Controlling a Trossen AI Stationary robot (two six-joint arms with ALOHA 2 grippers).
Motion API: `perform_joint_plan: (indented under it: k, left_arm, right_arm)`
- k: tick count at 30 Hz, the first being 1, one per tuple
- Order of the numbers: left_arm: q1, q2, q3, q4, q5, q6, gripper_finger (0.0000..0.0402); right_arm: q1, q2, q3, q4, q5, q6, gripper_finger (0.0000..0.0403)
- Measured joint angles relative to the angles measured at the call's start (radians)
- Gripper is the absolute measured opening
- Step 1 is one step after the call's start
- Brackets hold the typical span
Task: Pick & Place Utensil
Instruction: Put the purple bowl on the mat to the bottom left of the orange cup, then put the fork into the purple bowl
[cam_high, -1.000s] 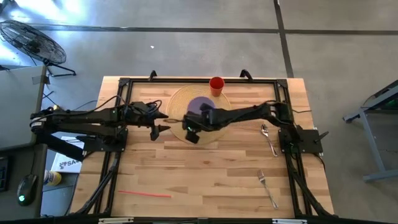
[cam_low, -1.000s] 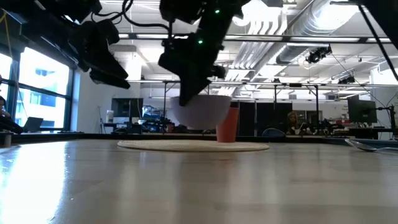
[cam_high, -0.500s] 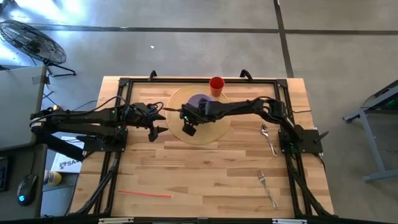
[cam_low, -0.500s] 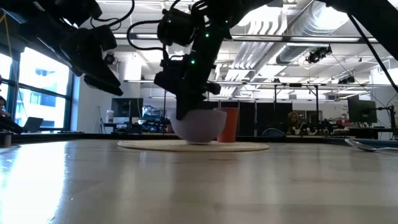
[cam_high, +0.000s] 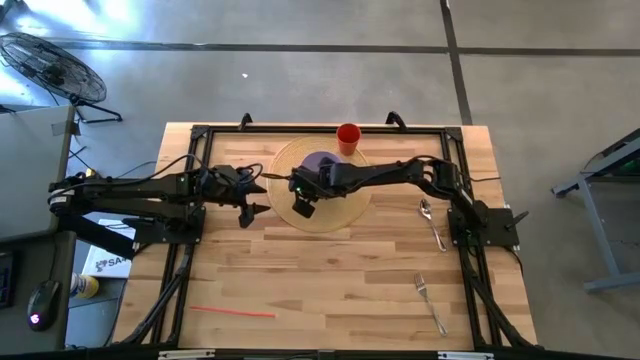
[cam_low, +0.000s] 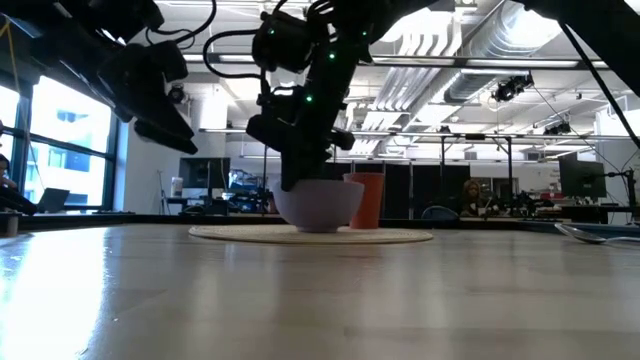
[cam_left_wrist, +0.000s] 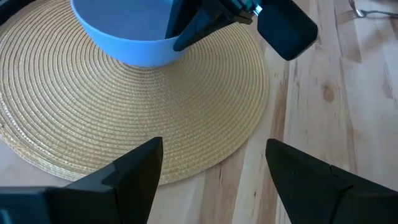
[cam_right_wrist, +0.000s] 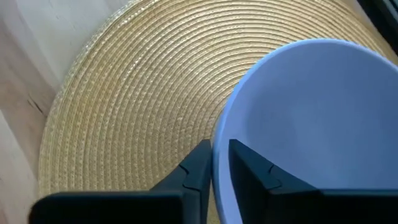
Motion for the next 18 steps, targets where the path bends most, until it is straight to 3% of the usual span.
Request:
perform_joint_plan:
  k: [9,18]
  left_arm:
    - [0.0,0.0,0.0,0.002,0.002,-0.053,0.0279]
    - [-0.054,0.0,0.0,0.006,-0.007,-0.079,0.0279]
  right_arm:
    - [0.017,-0.016,0.0,0.006,0.028,-0.054,0.0103]
    - [0.08,-0.195,0.0,-0.115,0.03,-0.063,0.0135]
